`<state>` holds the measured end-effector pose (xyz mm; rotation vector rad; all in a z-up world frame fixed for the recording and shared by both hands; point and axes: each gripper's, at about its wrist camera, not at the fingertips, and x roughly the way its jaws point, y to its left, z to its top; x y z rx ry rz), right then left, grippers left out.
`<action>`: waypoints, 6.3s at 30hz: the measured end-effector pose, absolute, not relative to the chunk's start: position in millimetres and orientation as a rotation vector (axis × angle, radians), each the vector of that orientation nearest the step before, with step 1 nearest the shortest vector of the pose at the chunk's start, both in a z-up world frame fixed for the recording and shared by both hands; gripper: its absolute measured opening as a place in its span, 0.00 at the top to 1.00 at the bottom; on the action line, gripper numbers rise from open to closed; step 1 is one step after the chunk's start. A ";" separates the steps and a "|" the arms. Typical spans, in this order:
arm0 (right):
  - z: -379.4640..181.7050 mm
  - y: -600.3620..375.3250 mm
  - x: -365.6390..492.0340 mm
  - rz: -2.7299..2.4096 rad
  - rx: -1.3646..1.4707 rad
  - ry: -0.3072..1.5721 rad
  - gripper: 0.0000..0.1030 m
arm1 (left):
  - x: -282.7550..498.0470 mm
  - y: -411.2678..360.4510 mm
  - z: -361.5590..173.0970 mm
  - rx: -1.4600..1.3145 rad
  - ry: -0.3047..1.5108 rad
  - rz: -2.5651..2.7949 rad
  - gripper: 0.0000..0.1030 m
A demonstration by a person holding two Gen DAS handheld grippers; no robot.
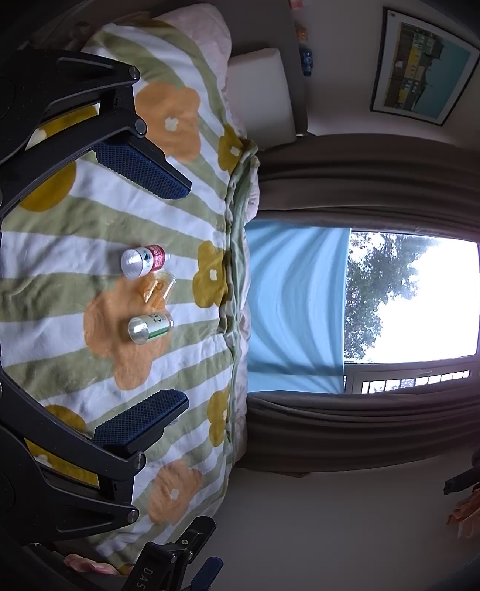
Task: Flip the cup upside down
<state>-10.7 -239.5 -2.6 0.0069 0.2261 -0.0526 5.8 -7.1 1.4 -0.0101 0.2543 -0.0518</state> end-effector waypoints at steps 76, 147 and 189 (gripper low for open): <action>-154.9 -284.0 115.1 -0.032 0.036 0.530 0.00 | 453.6 -137.1 -262.4 0.377 1.474 -0.340 0.38; -136.4 -208.7 157.7 0.328 0.340 0.949 0.00 | 116.0 -2.4 -161.5 0.104 0.961 -0.318 0.00; -254.9 -168.5 278.0 0.273 0.565 1.384 0.39 | 128.7 25.6 -219.3 0.025 1.052 -0.363 0.00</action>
